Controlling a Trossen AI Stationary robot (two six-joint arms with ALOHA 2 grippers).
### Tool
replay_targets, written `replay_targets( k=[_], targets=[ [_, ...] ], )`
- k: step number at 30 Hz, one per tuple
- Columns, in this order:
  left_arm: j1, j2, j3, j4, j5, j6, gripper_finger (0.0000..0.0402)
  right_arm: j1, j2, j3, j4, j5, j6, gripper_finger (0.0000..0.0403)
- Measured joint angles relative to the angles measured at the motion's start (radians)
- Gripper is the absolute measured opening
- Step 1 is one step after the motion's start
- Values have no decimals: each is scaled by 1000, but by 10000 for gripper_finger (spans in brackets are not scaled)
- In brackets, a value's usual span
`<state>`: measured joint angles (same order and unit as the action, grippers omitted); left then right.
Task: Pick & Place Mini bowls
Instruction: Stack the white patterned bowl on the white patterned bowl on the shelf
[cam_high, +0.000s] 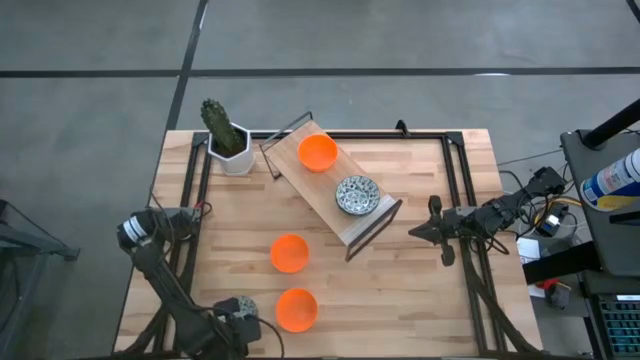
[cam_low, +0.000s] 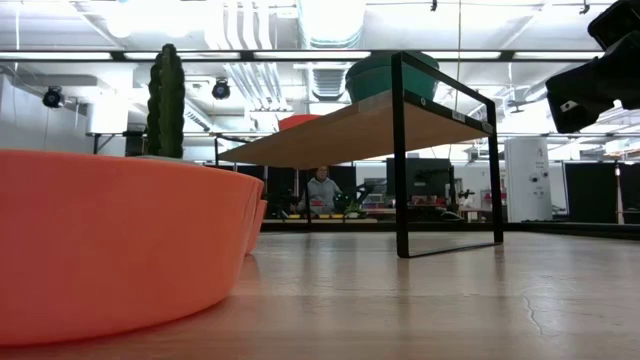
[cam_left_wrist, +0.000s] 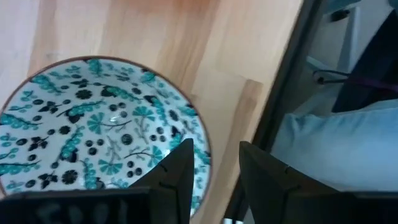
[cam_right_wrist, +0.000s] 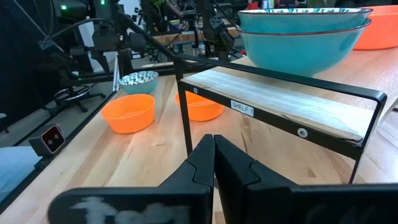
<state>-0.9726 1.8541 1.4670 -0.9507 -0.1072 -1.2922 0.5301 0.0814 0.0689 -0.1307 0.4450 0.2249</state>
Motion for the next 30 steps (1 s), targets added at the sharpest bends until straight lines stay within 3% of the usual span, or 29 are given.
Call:
replay_targets(
  k=[22,26,30],
  targets=[
    [-2,17,-90,-2,-19,-9,117,0,0,0,0,0,0,9],
    [-2,17,-99,-3,-17,11,87,0,0,0,0,0,0,9],
    [-2,15,-100,-29,-21,32,22,0,0,0,0,0,0,9]
  ],
)
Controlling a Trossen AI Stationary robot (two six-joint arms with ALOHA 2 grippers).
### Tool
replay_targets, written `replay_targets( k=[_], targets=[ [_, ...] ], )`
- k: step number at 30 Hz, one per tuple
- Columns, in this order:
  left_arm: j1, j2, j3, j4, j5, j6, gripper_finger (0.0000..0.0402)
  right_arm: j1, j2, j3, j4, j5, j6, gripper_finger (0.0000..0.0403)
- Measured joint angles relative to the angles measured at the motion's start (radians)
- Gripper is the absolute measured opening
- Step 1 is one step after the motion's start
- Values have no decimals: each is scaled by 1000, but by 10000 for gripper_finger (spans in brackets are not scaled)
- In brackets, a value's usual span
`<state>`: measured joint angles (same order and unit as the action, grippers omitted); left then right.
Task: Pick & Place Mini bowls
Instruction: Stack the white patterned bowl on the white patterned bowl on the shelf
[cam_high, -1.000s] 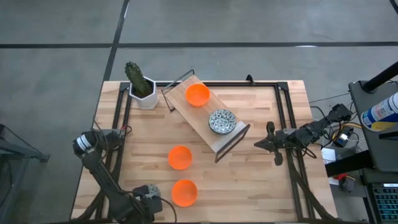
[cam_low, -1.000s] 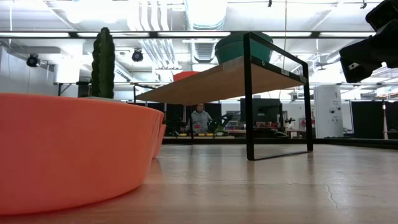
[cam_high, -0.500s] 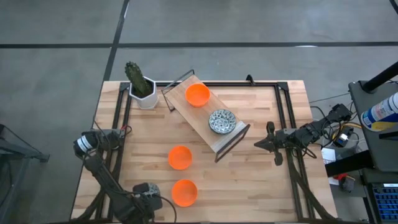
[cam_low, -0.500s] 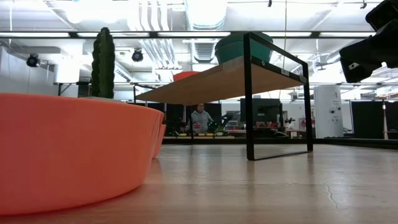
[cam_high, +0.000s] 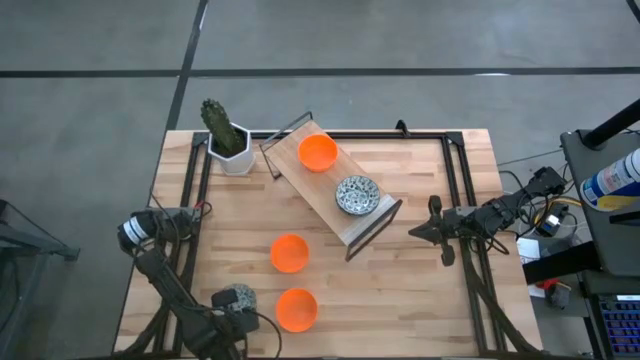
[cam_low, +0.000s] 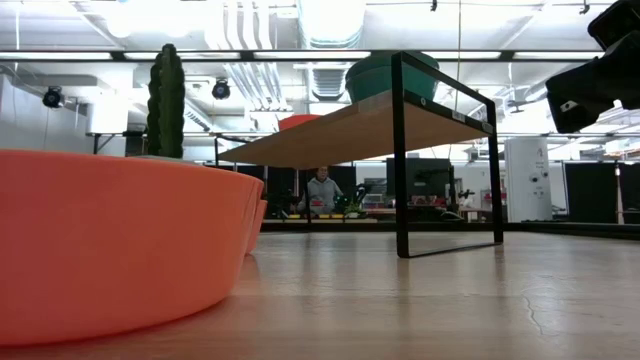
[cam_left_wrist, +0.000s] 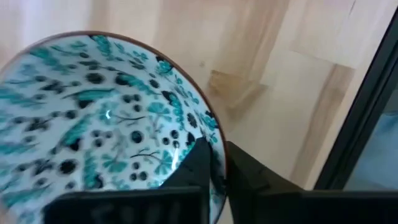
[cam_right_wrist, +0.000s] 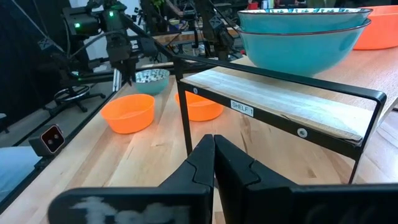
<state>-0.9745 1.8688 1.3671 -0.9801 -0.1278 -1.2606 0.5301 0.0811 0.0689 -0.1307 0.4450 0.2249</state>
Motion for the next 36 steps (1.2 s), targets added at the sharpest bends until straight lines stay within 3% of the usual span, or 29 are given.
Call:
replay_targets(
  k=[7,23,30,36],
  targets=[
    [2,-6,19,-57,-14,13,8,0,0,0,0,0,0,9],
    [74,-5,206,-288,-99,132,1,0,0,0,0,0,0,9],
    [202,-5,415,-468,-207,293,1,0,0,0,0,0,0,9],
    [375,-5,667,-510,-309,553,1,0,0,0,0,0,0,9]
  ],
)
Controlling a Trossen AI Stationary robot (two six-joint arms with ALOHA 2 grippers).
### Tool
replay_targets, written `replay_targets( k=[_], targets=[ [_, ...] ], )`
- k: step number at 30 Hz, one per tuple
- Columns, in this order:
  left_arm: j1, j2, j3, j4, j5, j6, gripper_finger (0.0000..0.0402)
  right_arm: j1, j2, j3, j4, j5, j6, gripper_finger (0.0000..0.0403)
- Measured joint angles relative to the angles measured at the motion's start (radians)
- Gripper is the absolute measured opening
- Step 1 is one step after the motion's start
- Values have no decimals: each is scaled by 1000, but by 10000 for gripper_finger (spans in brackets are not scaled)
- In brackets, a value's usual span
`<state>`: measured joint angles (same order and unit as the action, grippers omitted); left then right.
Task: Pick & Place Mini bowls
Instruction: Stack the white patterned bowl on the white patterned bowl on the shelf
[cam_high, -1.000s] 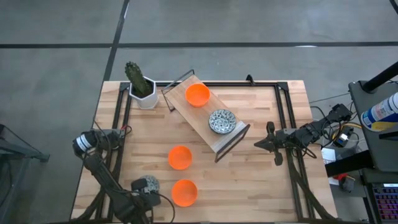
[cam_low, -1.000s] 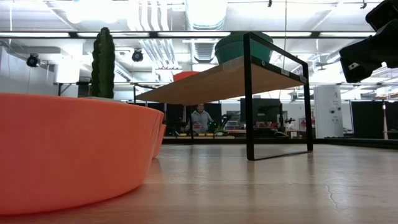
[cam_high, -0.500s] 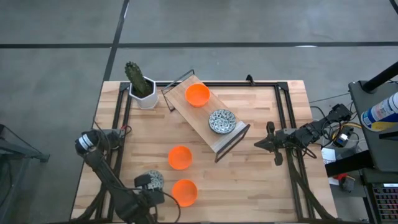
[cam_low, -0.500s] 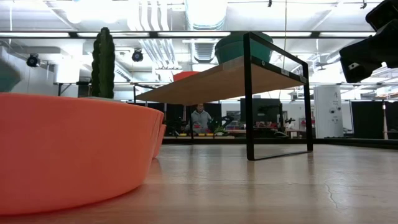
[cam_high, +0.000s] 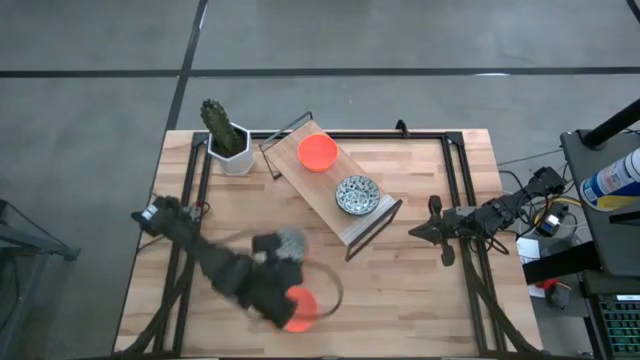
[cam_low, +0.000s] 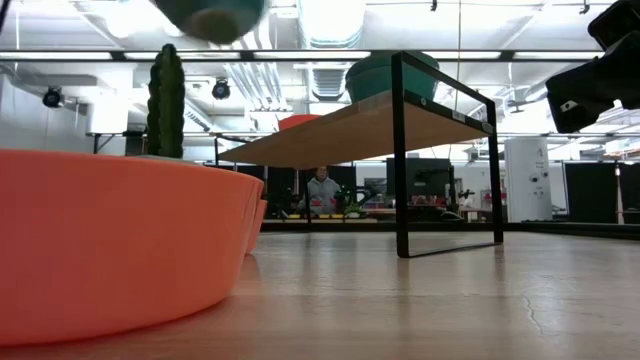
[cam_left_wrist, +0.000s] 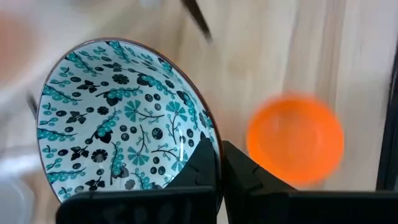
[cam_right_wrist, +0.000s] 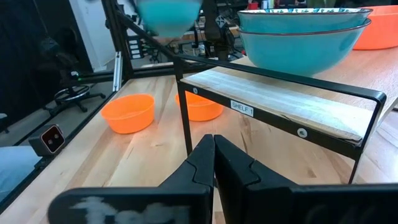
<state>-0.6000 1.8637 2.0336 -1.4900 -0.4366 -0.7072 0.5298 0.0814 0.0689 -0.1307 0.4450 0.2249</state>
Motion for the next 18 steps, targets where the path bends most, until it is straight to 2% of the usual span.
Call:
replay_targets(
  k=[4,9,13,18],
  targets=[
    [129,2,155,52,-35,194,1,0,0,0,0,0,0,9],
    [275,4,279,200,-35,439,1,0,0,0,0,0,0,8],
    [370,4,306,345,-30,594,1,0,0,0,0,0,0,9],
    [452,5,265,454,34,728,1,0,0,0,0,0,0,9]
  ],
)
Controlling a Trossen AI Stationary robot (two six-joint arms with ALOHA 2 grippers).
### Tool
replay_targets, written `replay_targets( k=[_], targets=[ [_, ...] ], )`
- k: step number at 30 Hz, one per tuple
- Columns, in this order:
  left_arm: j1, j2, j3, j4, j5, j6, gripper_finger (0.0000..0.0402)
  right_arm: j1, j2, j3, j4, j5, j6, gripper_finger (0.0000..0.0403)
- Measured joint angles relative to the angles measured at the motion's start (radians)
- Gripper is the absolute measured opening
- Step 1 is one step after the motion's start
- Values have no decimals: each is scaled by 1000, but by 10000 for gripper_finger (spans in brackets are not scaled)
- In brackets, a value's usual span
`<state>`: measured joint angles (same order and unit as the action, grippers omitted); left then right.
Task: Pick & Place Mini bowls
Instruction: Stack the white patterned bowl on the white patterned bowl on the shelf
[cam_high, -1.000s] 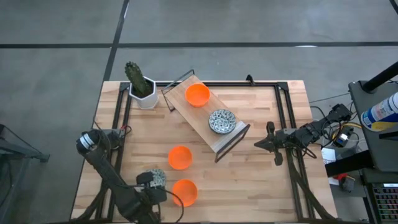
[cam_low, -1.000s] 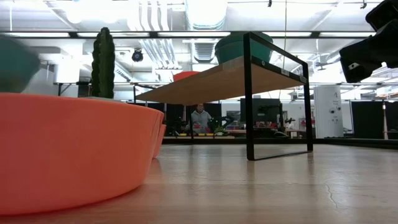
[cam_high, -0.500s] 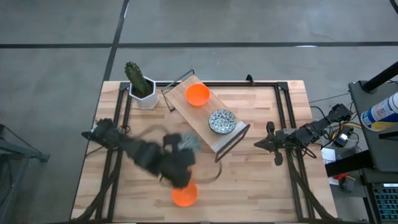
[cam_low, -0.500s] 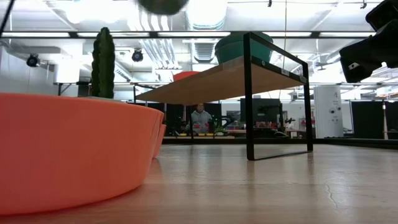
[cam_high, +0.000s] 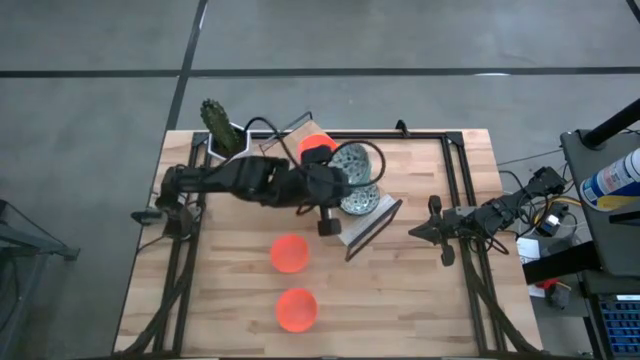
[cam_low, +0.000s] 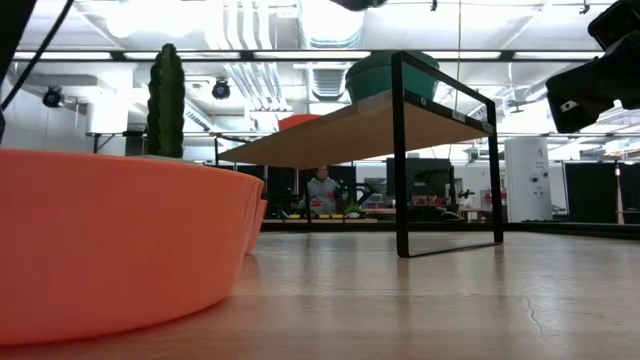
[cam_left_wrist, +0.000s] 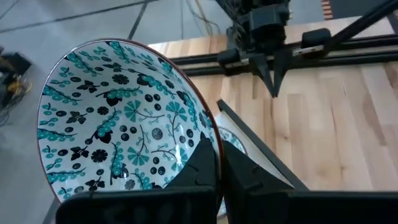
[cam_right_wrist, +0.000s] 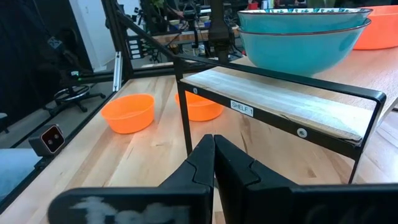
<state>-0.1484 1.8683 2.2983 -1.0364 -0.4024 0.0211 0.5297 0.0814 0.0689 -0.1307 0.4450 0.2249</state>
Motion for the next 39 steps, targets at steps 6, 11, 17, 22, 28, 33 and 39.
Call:
replay_targets(
  k=[6,11,17,22,28,33,39],
  targets=[
    [23,1,-94,63,78,150,1,0,0,0,0,0,0,9],
    [23,1,-164,60,96,250,1,0,0,0,0,0,0,8],
    [24,0,-214,51,94,320,1,0,0,0,0,0,0,9],
    [23,1,-255,51,133,352,7,0,0,0,0,0,0,9],
    [24,1,-294,84,140,419,4,0,0,0,0,0,0,9],
    [32,0,-292,132,138,464,7,0,0,0,0,0,0,9],
    [64,16,-292,120,135,475,8,0,0,0,0,0,0,9]
  ],
)
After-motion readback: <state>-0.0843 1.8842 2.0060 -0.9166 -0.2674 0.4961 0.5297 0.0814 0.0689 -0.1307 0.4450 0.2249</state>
